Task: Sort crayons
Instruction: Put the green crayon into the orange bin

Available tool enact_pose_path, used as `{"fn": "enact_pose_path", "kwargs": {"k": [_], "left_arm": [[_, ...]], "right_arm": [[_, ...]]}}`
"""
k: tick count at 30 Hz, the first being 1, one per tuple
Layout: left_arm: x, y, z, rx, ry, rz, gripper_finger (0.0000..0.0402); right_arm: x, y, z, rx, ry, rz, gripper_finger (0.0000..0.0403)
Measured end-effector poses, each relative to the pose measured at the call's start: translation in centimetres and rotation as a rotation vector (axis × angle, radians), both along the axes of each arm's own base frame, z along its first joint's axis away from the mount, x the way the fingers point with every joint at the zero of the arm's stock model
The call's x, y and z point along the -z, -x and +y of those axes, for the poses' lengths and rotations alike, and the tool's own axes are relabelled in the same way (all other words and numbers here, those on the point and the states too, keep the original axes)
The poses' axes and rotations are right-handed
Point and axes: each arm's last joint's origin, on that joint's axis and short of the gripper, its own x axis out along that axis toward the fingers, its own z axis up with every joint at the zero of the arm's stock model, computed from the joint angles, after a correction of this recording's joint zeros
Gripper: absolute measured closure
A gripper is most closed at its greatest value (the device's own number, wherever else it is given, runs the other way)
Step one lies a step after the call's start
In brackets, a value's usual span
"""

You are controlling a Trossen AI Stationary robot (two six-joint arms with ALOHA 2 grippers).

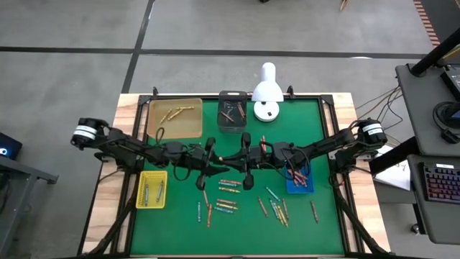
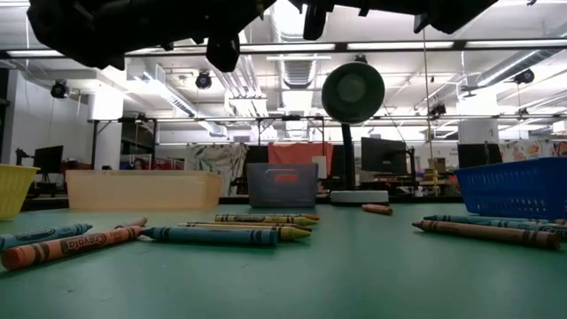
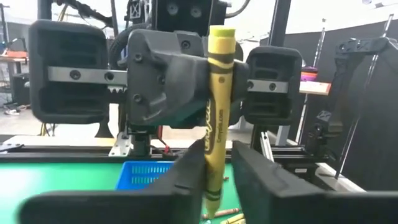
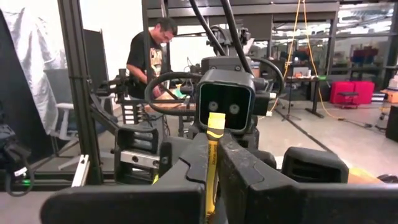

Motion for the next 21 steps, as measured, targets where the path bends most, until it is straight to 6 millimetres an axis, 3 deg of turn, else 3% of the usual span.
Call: {"fn": "enact_pose_path", "kwargs": {"k": [3, 14, 17, 21], "left_arm": [[-0.3, 0.2, 0.1, -0.019, 0.012, 0.012, 0.0391], [-1.5, 2.3, 1.1, -0.187, 0.006, 0.188, 0.0397], [-1.8, 3.6, 2.3, -0.331, -0.009, 0.292, 0.0397], [-1.7, 6.2, 5.2, -0.625, -0.041, 0.479, 0.0397]], "right_arm": [[-0.1, 0.0, 0.0, 0.004, 0.006, -0.003, 0.0389], [-2.0, 1.2, -0.7, 0.068, 0.004, 0.071, 0.0298], [-3.1, 1.8, -1.0, 0.149, 0.005, 0.150, 0.0274], [-4.7, 2.4, -1.4, 0.258, 0.015, 0.243, 0.0253]]}}
